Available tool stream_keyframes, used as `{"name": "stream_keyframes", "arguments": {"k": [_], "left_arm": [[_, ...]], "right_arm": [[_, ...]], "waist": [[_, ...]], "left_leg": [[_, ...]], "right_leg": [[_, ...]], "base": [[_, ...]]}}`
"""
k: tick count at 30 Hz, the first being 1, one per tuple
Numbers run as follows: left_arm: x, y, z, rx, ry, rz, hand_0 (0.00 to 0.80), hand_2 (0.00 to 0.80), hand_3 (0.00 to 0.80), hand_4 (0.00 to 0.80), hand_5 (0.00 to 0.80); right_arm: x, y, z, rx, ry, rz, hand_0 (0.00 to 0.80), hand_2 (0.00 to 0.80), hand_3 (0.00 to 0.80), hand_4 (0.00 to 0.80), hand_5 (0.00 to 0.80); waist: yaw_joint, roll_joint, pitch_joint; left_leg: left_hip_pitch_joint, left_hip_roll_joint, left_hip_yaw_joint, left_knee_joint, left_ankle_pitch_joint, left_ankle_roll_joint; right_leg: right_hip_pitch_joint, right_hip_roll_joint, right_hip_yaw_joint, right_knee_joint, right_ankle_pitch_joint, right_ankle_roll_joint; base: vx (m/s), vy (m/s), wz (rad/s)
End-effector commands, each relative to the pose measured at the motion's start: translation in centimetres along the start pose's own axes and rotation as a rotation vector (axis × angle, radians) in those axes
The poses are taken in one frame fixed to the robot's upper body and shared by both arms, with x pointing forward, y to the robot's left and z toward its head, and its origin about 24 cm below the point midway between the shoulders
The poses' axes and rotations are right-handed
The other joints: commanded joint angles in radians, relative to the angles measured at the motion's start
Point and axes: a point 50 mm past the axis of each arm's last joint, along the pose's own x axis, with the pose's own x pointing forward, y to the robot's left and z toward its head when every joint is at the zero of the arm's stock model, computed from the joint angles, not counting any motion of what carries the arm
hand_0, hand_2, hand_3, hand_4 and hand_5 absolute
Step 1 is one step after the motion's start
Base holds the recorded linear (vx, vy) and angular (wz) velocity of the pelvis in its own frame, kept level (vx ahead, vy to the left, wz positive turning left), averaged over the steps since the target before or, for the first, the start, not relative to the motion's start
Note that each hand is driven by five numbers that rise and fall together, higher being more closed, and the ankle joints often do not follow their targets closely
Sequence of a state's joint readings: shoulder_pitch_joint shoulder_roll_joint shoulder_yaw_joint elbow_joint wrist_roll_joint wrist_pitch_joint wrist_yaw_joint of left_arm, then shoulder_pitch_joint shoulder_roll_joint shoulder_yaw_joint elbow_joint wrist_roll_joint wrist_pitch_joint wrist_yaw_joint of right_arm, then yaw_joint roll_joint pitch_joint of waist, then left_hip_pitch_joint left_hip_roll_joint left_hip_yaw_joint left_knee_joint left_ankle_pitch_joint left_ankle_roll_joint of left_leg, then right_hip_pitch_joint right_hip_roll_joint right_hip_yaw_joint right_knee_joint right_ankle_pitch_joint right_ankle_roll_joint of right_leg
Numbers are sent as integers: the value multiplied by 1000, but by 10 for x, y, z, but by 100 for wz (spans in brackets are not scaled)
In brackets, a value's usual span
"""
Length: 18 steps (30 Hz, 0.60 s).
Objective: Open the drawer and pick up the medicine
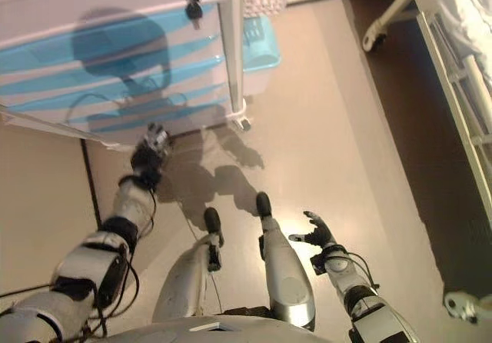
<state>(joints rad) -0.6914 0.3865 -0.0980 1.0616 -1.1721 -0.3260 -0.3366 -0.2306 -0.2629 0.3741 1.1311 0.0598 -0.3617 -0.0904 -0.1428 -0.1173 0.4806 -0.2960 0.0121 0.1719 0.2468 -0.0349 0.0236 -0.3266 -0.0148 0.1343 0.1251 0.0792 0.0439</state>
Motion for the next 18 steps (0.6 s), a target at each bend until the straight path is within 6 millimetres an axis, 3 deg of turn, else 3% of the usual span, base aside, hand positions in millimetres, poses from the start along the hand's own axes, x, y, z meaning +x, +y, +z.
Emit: {"name": "stream_keyframes", "arguments": {"k": [1,9,18], "left_arm": [[14,-14,53,-112,-254,-122,0,0,0,0,0],[32,-52,112,-282,-489,-309,0,0,0,0,0],[37,-81,167,-377,-666,-481,0,0,0,0,0]], "right_arm": [[-5,9,3,15,-64,11,0,0,0,0,0],[-7,17,4,36,-77,24,0,0,0,0,0],[-11,22,1,34,-83,42,0,0,0,0,0]], "waist": [[-4,-42,-27],[-10,-70,-10],[-17,-83,-10]], "left_leg": [[-93,-39,2,176,-181,60],[-123,-39,1,228,-213,58],[-127,-37,-2,262,-236,57]], "right_leg": [[-48,-18,10,12,22,28],[-64,-19,3,16,28,28],[-51,-17,0,18,23,27]], "base": [[-22,-27,-6],[-3,-18,-7],[2,-3,0]]}}
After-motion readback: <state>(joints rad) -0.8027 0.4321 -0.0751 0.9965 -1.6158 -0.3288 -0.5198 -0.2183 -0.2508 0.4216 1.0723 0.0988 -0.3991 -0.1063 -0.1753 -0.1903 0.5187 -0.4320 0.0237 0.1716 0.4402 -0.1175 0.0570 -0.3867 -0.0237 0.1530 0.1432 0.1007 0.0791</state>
